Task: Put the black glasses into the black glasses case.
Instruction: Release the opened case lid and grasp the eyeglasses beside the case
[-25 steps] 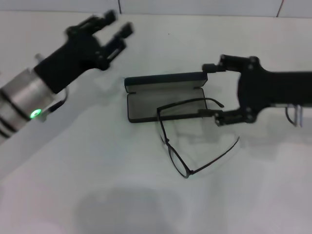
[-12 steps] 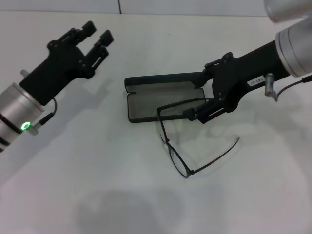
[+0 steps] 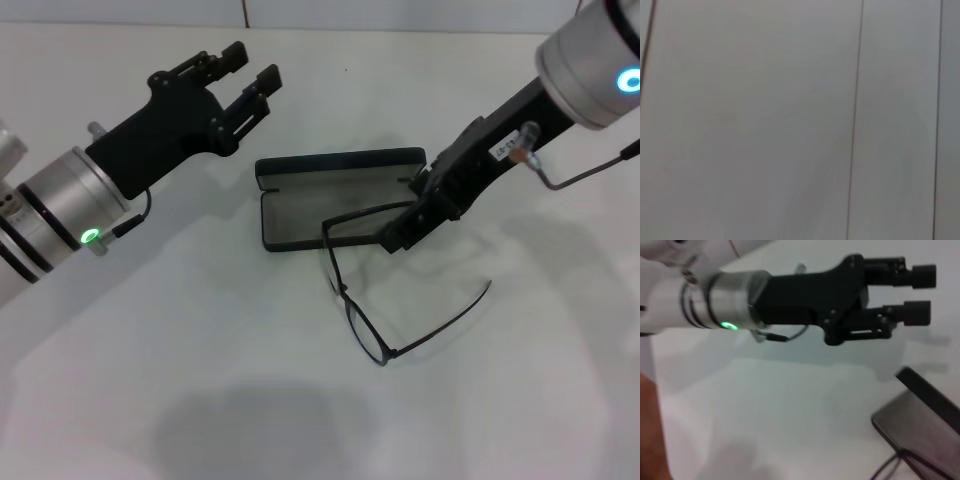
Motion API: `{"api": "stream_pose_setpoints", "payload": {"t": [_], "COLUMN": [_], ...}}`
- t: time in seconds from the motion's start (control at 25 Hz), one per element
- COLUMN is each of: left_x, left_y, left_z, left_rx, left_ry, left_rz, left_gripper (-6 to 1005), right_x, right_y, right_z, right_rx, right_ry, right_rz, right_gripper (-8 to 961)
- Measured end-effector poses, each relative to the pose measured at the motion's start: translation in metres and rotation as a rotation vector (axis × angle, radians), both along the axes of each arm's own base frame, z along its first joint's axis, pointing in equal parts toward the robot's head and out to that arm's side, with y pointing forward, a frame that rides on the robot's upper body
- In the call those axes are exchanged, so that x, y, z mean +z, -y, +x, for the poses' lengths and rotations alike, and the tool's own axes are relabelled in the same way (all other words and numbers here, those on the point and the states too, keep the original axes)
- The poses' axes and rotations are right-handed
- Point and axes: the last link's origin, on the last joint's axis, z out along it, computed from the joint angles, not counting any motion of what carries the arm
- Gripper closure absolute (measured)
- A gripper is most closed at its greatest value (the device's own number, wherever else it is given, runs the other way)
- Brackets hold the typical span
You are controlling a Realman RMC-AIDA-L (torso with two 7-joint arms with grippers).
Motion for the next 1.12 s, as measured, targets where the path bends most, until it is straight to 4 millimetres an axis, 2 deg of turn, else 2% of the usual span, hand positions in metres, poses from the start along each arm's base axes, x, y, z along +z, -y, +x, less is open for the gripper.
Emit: {"api": "stream_pose_setpoints", "payload": {"t": [0.32,0.6,0.84,1.12], "left_x": [-0.001,0.000,-0.001,-0.003], "left_y": [-0.005,-0.005,-0.004,-0.004], "left_z": [0.005,-0.001,-0.004,-0.002], "left_rx": [-0.018,0.001,0.011,0.000], "left_ry": [-0.021,-0.039,-0.057,-0.065], "left_rz": [-0.004,0.014,0.024,0.027], "left_gripper": [514,513,513,515], "right_x": [-0.024,-0.032,-0.052,-0.063], "right_y": [-0.002,-0.009,-0.019,-0.020], "right_z": [-0.006,-0.008,-0.001,0.003], "right_rx": [-0.091,-0.158,-0.241,-0.256], "right_ry": [0.138,0.100,0.122,0.142], "right_rz": [-0.005,-0.033,-0.064,-0.072], "right_gripper": [129,129,129,129]}}
